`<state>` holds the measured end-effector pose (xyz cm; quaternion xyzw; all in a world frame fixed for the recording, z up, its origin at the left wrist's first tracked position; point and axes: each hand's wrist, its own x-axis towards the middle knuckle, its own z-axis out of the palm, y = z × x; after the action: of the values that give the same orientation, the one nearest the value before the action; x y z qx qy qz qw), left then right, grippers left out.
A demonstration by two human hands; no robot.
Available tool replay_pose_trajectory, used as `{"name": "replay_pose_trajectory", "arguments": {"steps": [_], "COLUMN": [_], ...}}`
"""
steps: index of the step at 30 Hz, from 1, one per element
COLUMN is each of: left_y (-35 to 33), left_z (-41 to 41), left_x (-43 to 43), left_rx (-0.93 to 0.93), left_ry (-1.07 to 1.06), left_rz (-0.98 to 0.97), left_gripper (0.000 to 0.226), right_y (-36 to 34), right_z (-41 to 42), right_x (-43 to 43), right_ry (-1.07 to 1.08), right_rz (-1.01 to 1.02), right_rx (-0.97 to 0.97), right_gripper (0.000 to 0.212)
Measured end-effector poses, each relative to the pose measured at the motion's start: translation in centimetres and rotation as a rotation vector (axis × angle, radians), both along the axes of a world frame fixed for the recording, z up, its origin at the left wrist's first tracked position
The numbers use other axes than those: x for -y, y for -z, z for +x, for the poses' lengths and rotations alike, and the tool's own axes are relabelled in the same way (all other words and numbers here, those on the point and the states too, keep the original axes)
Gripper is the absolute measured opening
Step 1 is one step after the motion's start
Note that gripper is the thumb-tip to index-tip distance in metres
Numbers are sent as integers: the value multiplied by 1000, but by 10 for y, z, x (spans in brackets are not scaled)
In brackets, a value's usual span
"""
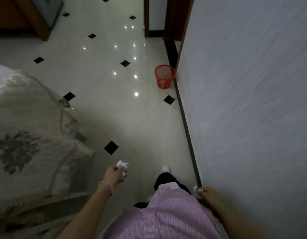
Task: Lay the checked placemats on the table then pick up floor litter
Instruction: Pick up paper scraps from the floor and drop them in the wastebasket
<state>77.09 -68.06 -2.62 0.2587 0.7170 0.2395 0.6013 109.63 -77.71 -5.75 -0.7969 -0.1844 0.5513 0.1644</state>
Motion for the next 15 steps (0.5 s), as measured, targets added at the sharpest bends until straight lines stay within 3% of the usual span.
{"name": "replay_pose_trajectory", "arguments": {"steps": [9,15], "left_y": [32,44], "left_z": [26,23], "left_x": [-190,-281], "left_rx": [-2,-86], "left_ry": [-42,-135], "left_rz": [-83,-226], "left_gripper": [25,18], "right_y": [15,-25], "right_z": [38,44], "right_x": [-240,-437], "right_ry": [-139,-186], "right_rz": [-44,75], "right_rx": [-14,7], "right_gripper": [25,33]}}
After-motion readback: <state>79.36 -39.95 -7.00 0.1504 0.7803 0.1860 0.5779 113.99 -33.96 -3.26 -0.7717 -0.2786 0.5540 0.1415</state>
